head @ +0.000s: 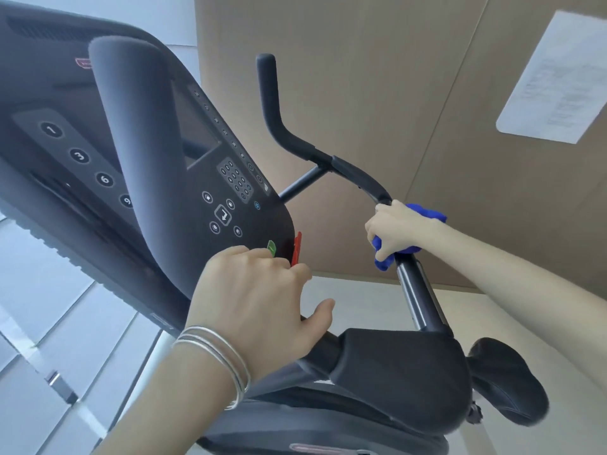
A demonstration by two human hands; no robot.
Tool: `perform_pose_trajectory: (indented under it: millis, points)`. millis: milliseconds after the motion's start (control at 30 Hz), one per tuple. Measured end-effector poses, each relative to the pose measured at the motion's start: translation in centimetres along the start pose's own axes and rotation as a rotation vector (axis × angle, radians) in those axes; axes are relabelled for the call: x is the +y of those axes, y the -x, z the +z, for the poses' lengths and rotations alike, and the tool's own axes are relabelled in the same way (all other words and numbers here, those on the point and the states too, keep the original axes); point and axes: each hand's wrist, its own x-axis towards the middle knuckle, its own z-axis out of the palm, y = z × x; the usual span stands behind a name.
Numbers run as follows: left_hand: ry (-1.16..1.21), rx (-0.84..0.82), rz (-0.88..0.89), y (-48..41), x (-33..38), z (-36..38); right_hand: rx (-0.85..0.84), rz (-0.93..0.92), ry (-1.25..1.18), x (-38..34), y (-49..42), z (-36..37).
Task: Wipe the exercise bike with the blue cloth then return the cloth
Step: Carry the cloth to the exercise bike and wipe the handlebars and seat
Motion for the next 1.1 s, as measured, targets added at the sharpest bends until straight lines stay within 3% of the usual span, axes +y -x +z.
perform_pose_trajectory:
  millis: [100,167,333,700,1100]
  points:
    - [-0.014,0.005,0.028,0.0,0.0,0.2,0.071,0.032,-0.288,0.1,3.7,0.1]
    - [-0.016,0.017,0.043,0.0,0.0,0.3,0.203,0.115,-0.500,0.3,7.0,0.5]
    - [0.010,0.044,0.058,-0.3,0.4,0.2,0.513,0.314,-0.563,0.0,15.2,1.5]
    - [0.196,0.031,0.263,0.3,9.4,2.4,0.522,0.557,-0.700,-0.7,26.3,8.3]
    - [0.168,0.002,0.244,-0.1,24.0,6.2,0.380,0.534,-0.799,3.4,34.5,21.5]
